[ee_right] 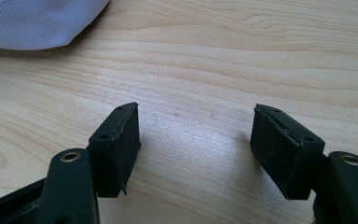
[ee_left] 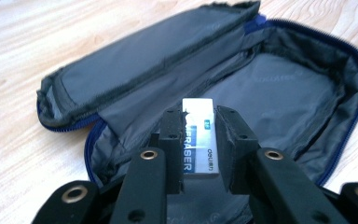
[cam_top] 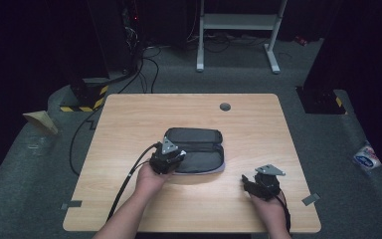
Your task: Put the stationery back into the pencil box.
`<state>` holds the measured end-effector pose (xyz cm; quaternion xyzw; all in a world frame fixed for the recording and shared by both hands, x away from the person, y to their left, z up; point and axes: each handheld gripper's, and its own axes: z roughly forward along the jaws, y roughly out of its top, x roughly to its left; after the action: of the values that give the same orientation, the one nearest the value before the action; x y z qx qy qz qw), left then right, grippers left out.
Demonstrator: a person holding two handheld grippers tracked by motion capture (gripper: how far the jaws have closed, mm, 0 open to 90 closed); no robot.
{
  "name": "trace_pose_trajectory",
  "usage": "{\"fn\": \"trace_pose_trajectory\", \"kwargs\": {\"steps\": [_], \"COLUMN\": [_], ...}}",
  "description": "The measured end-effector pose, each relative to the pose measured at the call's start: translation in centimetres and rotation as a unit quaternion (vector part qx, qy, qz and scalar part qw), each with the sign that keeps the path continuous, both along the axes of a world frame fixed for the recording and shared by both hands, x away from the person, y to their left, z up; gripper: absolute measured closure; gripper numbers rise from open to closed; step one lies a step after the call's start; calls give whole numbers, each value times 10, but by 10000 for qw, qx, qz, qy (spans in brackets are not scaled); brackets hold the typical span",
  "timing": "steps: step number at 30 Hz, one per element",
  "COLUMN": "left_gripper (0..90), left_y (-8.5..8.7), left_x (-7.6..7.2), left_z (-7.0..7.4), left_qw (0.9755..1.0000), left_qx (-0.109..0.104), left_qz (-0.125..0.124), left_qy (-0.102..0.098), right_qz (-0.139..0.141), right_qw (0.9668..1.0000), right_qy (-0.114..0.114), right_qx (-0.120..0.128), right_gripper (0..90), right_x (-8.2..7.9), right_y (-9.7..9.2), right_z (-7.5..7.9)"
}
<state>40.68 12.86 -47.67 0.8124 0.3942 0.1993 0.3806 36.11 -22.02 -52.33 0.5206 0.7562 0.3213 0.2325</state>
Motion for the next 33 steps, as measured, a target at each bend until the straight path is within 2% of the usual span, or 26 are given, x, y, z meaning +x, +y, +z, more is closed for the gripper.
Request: {"fn": "trace_pose_trajectory", "kwargs": {"steps": [7, 12, 21, 22, 24, 33], "left_gripper": [728, 728, 724, 718, 634, 539], "left_y": [1, -1, -2, -2, -2, 3], "left_x": [0, -2, -3, -3, -3, -2], "left_z": [-7, -11, -13, -13, -12, -8], "left_qw": [9998, 9996, 9995, 9995, 9995, 9996], "left_qx": [112, 238, 240, 229, 209, 4], "left_qz": [13, -58, -58, -71, -41, 36], "left_qy": [140, 145, 191, 211, 215, 280], "right_qz": [0, 3, 3, 1, 4, 1], "right_qw": [10000, 10000, 10000, 10000, 10000, 10000], "right_qy": [0, -4, -4, 0, -3, -2], "right_qx": [1, -1, -1, 0, 1, 2], "right_gripper": [327, 327, 327, 327, 327, 327], "right_x": [0, 0, 0, 0, 0, 0], "right_y": [0, 0, 0, 0, 0, 0], "right_z": [0, 0, 0, 0, 0, 0]}}
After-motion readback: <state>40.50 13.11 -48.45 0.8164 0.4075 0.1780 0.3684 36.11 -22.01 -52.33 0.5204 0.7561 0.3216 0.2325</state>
